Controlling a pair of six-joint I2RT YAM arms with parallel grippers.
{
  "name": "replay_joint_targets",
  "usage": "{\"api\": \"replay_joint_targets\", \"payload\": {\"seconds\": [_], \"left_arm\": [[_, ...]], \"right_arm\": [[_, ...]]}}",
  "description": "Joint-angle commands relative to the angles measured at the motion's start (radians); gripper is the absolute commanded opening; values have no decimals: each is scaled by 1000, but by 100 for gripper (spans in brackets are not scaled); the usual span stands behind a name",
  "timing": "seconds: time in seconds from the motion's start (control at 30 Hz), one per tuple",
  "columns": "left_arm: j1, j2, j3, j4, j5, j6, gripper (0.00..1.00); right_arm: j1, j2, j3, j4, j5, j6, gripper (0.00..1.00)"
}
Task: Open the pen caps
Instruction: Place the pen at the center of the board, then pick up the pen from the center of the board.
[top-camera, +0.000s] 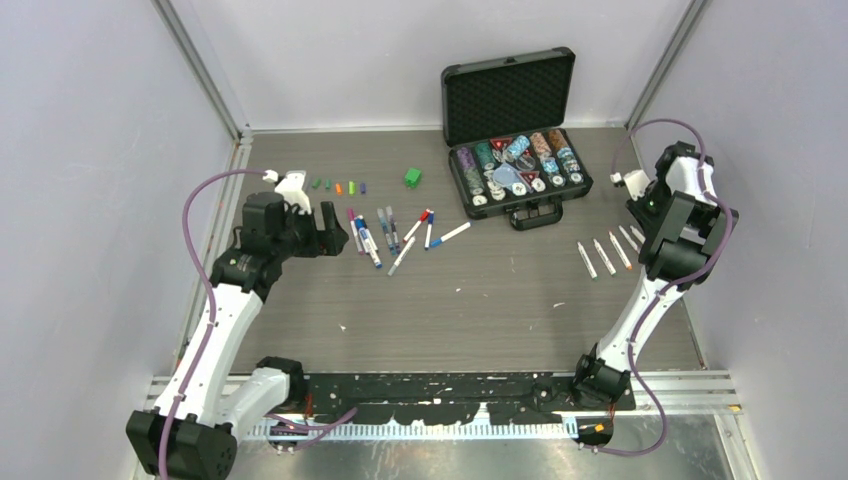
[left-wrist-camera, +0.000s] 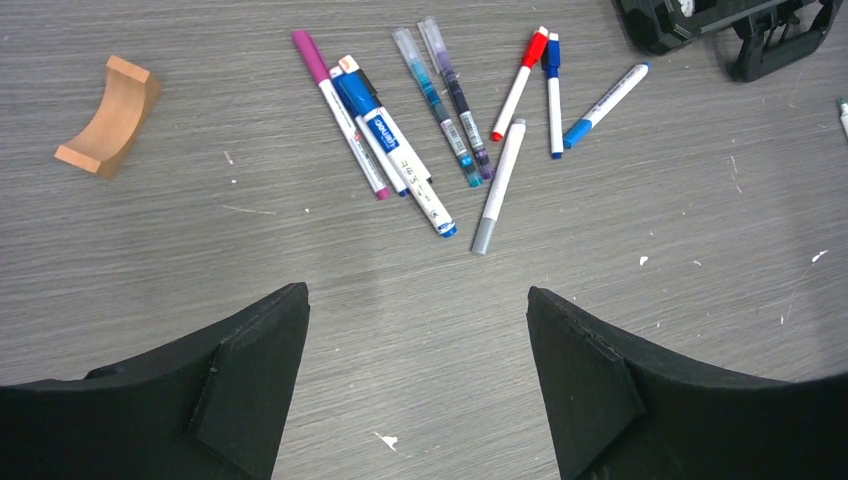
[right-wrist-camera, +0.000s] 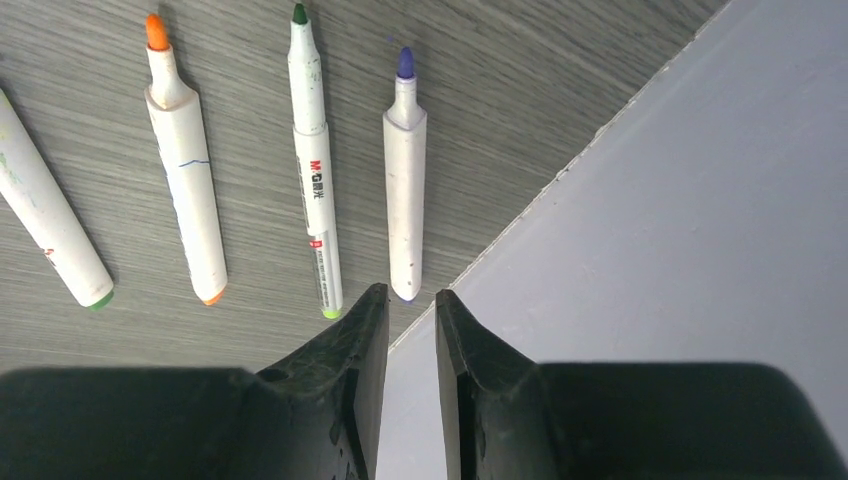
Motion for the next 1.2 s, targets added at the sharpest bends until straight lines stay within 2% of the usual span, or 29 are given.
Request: {"api": "replay_joint_targets", "payload": {"seconds": [0.0, 0.07, 0.2, 0.47, 0.63, 0.73, 0.83, 0.97, 1.1, 1.17], "left_arm": [[4, -24, -5, 9, -10, 10, 83], [4, -28, -3, 12, -6, 0, 83], [6, -51, -21, 27, 6, -63, 99], [12, -32, -48, 75, 242, -191, 100], [12, 80, -46, 99, 391, -260, 100], [-3, 162, -31, 117, 469, -308, 94], [-78, 224, 23, 72, 362, -272, 93], [-241, 328, 111, 36, 183, -215, 93], [-347, 465, 226, -6, 45, -161, 93], [-391, 536, 286, -18, 0, -129, 91]], "right_arm": [[6, -7, 49, -15, 1, 18, 30], [7, -40, 46, -16, -25, 26, 30], [18, -132, 30, -35, -139, 60, 30], [90, -467, -171, -58, -545, 225, 32], [121, -684, -345, -4, -907, 417, 43], [131, -789, -448, 42, -1135, 499, 48], [135, -856, -515, 20, -1285, 497, 53], [136, -887, -531, -73, -1372, 485, 53], [135, -953, -583, -81, -1348, 504, 55], [134, -1016, -653, 48, -1313, 632, 57]]}}
